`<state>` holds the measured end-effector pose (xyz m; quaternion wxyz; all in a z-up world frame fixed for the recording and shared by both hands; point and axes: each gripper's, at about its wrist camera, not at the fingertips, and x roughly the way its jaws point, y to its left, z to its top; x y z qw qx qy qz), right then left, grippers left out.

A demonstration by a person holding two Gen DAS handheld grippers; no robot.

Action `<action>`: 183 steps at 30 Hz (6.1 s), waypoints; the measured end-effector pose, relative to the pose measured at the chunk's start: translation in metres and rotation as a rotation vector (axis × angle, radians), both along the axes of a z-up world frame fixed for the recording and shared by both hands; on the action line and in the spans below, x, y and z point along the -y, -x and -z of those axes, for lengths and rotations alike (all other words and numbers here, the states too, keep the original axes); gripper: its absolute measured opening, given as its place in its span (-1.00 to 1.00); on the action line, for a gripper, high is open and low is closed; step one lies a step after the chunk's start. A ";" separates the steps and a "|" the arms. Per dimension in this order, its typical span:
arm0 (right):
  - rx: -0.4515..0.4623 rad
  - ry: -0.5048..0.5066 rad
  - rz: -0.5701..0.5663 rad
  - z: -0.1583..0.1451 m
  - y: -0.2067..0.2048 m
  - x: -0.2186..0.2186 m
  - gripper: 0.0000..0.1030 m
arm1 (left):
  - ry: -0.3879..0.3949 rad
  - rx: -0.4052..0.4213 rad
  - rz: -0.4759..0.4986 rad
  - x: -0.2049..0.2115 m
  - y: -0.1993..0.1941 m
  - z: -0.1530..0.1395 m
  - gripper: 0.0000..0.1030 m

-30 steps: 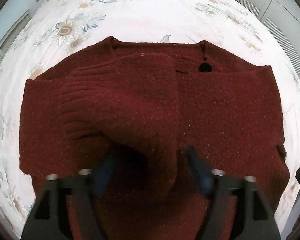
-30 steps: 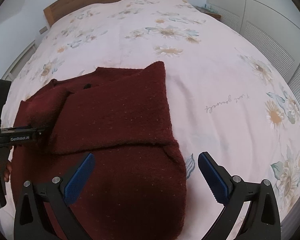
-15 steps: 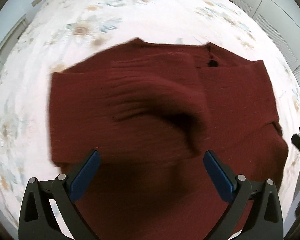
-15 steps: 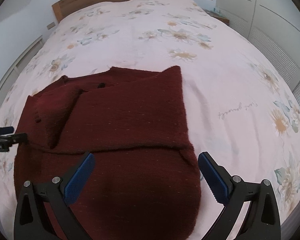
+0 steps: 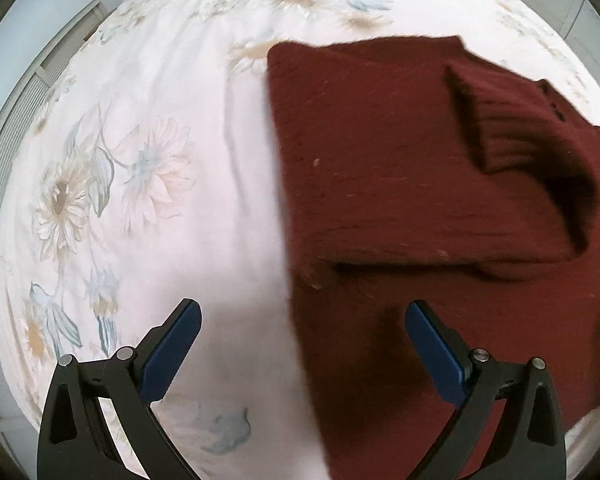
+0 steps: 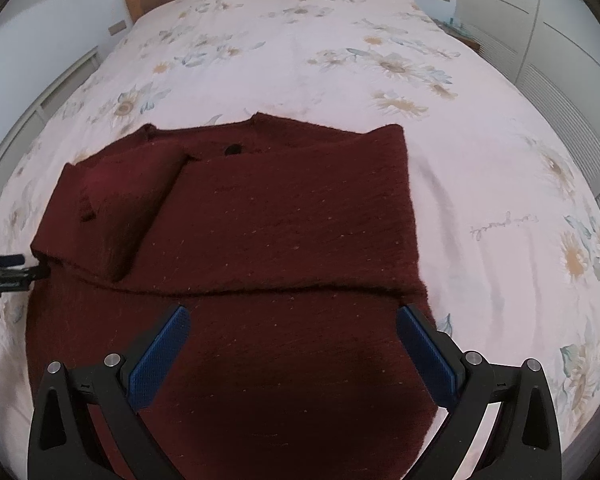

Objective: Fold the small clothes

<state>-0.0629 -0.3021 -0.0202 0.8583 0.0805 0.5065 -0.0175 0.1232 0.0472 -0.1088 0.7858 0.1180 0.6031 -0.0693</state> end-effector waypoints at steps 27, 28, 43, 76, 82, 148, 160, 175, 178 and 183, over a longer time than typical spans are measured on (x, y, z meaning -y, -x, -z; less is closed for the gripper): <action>0.037 0.200 -0.429 -0.022 -0.118 -0.193 0.99 | 0.155 0.021 0.019 0.005 -0.013 0.007 -0.77; 0.031 0.232 -0.456 -0.017 -0.125 -0.204 0.99 | 0.145 0.026 0.024 0.007 -0.011 0.008 -0.76; -0.073 0.256 -0.443 0.026 -0.165 -0.226 -0.55 | 0.120 0.034 0.045 0.000 0.006 0.018 -0.76; -0.158 -0.086 -0.013 0.033 -0.099 -0.015 -0.20 | 0.058 0.032 0.074 -0.013 0.010 0.009 -0.77; -0.151 -0.042 0.046 0.015 -0.087 0.011 0.12 | 0.061 0.032 0.075 -0.015 0.008 0.009 -0.76; 0.085 0.103 -0.056 -0.002 -0.037 -0.046 0.99 | 0.156 0.240 0.048 0.066 0.079 -0.077 0.98; 0.033 0.076 0.018 0.061 -0.042 -0.024 0.99 | 0.108 0.188 0.103 0.095 0.071 -0.005 0.99; 0.036 0.039 0.006 0.033 0.003 -0.010 0.99 | 0.145 0.204 -0.002 0.052 0.104 -0.042 0.98; 0.059 0.000 0.050 0.021 0.024 -0.001 0.99 | 0.186 0.231 -0.045 0.033 0.124 -0.061 0.98; 0.067 -0.049 0.149 0.012 0.058 0.011 0.99 | 0.211 0.249 -0.070 0.019 0.160 -0.082 0.98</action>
